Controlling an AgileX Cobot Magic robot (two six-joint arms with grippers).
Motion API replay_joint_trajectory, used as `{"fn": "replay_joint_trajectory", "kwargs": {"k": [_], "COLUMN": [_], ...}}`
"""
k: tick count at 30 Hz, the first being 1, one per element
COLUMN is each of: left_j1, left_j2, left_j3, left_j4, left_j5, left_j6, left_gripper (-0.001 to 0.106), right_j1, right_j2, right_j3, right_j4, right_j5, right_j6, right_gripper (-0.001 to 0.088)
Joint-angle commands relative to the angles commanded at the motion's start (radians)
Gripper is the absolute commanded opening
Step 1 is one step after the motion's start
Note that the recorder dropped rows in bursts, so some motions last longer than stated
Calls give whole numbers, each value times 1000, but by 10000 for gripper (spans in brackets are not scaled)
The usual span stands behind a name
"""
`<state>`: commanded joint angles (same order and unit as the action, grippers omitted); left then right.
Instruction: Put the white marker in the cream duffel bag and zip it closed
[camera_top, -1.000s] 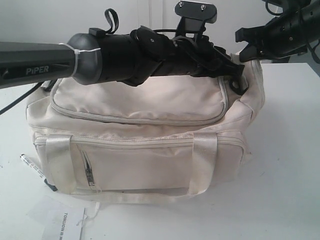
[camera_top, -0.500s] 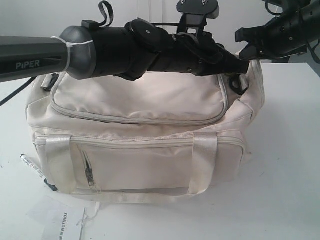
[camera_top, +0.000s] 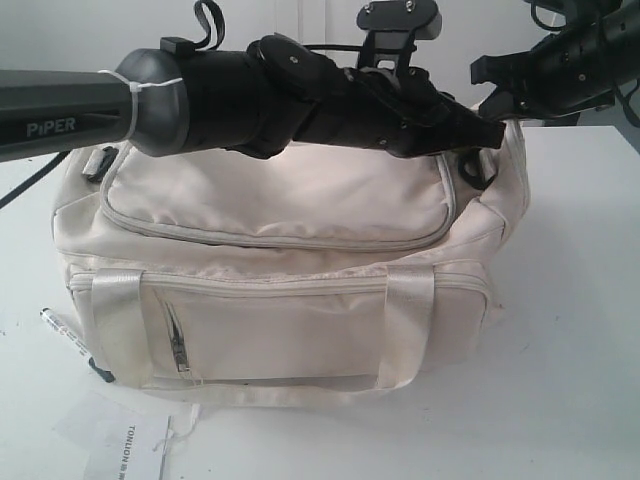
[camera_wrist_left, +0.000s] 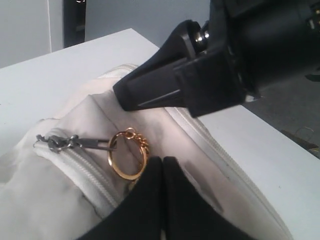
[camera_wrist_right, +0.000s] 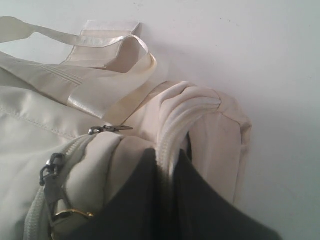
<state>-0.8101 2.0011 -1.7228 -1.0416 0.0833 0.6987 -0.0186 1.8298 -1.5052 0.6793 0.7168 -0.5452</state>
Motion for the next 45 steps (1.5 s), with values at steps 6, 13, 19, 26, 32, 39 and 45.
{"fn": "replay_joint_trajectory", "kwargs": {"k": [6, 13, 19, 26, 32, 39, 45], "left_j1": [0, 50, 58, 49, 29, 30, 30], "left_j2": [0, 7, 24, 43, 39, 71, 90], "left_j3": [0, 0, -1, -40, -84, -84, -80], "left_j4": [14, -26, -32, -89, -79, -79, -81], "left_j5": [-68, -3, -10, 18, 45, 57, 63], "left_j6": [0, -254, -329, -328, -303, -351, -415], "left_gripper": [31, 594, 545, 484, 484, 484, 484], "right_j1": [0, 0, 0, 0, 0, 0, 0], "right_j2": [0, 0, 0, 0, 0, 0, 0], "right_j3": [0, 0, 0, 0, 0, 0, 0], "right_j4": [0, -2, -2, -2, -2, -2, -2], "right_j5": [0, 0, 0, 0, 0, 0, 0], "right_j6": [0, 0, 0, 0, 0, 0, 0], "right_gripper": [0, 0, 0, 0, 0, 0, 0]}}
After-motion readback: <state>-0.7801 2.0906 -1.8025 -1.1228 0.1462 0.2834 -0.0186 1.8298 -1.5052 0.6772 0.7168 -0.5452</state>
